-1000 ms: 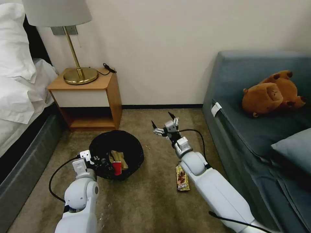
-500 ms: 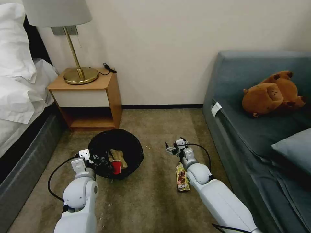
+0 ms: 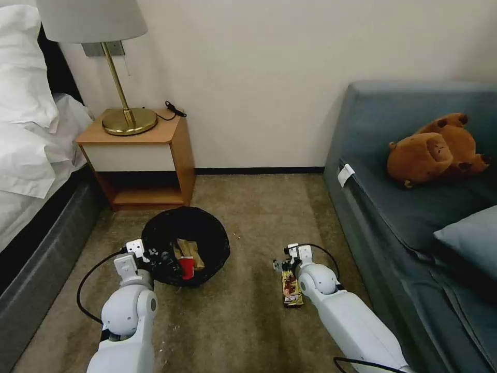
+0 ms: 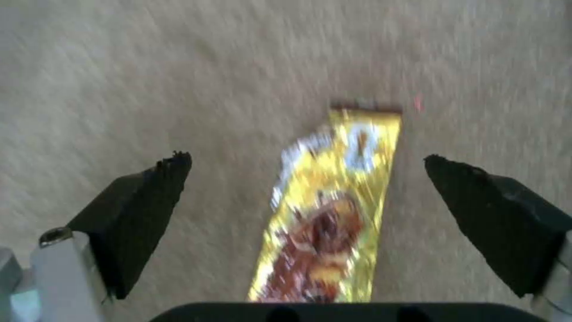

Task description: Pick up the trash bin, then pick up the garbage on the floor and place it into the trash bin.

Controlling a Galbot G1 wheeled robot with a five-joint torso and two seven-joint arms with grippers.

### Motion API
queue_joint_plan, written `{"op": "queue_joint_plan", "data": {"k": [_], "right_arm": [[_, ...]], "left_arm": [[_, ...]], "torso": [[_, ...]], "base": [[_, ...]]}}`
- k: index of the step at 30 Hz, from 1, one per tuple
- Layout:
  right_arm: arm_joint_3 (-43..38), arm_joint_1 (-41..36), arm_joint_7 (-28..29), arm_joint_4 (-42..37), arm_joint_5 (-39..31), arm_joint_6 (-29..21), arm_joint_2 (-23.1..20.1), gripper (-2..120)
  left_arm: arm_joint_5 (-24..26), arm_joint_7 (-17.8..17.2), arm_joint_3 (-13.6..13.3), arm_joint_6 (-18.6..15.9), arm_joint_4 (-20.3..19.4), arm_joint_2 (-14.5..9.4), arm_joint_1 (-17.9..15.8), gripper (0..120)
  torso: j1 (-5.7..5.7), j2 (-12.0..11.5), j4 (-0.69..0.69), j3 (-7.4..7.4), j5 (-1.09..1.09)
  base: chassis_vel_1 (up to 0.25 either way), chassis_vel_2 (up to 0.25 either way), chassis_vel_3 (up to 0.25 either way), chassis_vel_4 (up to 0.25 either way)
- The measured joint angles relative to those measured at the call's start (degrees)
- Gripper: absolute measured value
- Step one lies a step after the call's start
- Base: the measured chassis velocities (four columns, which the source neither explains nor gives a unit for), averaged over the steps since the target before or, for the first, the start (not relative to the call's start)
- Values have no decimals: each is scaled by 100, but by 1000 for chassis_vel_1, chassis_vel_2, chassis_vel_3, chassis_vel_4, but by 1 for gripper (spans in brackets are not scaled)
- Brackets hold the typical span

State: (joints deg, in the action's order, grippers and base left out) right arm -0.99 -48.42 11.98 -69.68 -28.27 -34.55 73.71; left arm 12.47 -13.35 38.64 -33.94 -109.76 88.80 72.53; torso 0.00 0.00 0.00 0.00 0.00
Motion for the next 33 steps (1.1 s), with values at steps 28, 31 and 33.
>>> {"op": "queue_joint_plan", "data": {"k": [28,31,33], "right_arm": [[-530,37,-1121,1483,1496,737,462,93],[-556,18,-1181,1536,1597,880,490,80],[-567,7,-1194,1546,1623,918,495,74]], "left_arm": [[-33,-76,-26,43,-17,26,48,3],[-31,-78,-16,43,-27,17,56,3],[-27,-78,-12,43,-35,9,58,3]], "torso": [[0,0,0,0,-1],[0,0,1,-1,0],[0,1,2,-1,2]], "base": [[0,0,0,0],[0,0,0,0],[0,0,0,0]]}}
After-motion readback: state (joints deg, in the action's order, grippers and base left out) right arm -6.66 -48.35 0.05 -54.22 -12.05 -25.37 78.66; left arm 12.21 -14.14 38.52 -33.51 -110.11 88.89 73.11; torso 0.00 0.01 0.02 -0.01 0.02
